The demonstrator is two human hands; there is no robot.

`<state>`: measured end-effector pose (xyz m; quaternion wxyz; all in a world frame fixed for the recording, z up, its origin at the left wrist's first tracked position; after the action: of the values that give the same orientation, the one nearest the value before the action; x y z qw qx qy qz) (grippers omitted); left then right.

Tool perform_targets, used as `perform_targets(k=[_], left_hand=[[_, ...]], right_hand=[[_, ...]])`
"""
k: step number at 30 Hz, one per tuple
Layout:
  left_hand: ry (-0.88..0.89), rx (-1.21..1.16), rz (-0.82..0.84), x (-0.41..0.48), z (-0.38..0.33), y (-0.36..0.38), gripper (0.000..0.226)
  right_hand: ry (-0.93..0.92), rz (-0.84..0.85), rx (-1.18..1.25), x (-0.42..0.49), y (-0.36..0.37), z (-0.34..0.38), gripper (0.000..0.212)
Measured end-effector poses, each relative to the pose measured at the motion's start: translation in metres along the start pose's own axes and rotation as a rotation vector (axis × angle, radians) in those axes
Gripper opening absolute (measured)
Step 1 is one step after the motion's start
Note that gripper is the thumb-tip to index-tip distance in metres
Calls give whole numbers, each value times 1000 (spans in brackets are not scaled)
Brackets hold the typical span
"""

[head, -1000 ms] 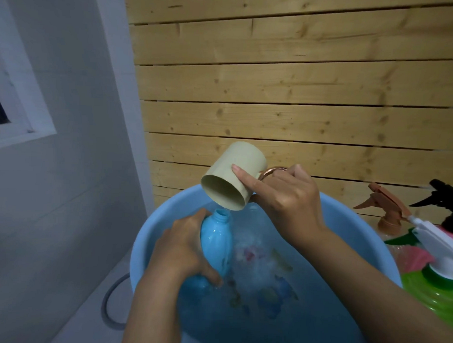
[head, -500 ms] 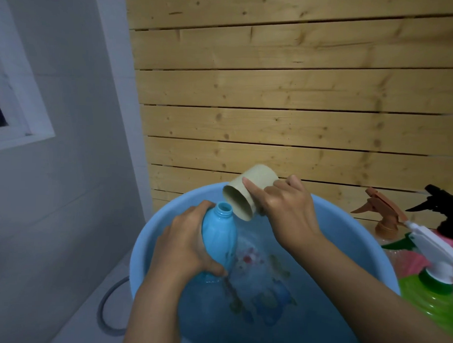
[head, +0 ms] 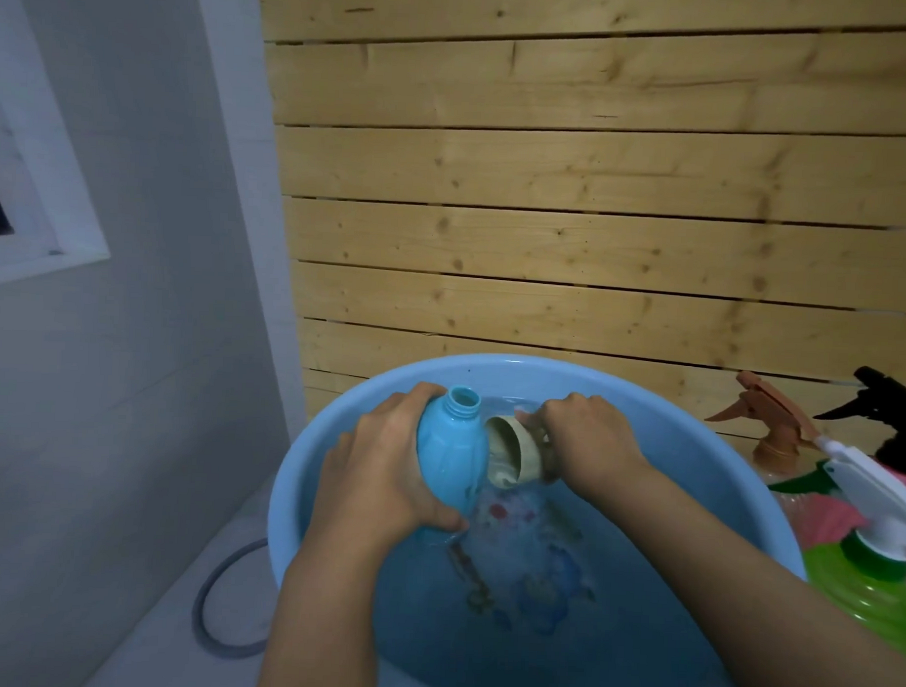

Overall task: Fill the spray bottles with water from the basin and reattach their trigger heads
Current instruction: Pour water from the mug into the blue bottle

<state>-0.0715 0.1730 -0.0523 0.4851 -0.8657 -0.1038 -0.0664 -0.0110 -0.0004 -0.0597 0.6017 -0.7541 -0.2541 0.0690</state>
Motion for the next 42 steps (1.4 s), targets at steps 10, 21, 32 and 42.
perform_targets(k=[10,21,32,42], left_hand=[[13,11,10,-1,-2,0,104],[15,10,-19,-1,-3,-2,104],[-56,-153,-48,-3,-8,-7,104],[-39,-436,-41,-20,-28,-16,107]], right_hand=[[-34,112,519,8,35,3,64],[-142,143,800,5,27,19,22],[-263,245,1190,-10,-10,34,74],[-171,11,1326,-53,-29,30,94]])
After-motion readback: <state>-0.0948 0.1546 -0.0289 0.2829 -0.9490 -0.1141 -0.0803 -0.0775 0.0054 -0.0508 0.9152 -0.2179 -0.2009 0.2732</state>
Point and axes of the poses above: each hand's wrist, its own x-axis towards the middle knuckle, its own y-axis out of the palm, z = x × y, the point moved 5 cm from there along x, towards the middle knuckle, and after that the axes turned 13 degrees about -y, right-handed, at the moved point
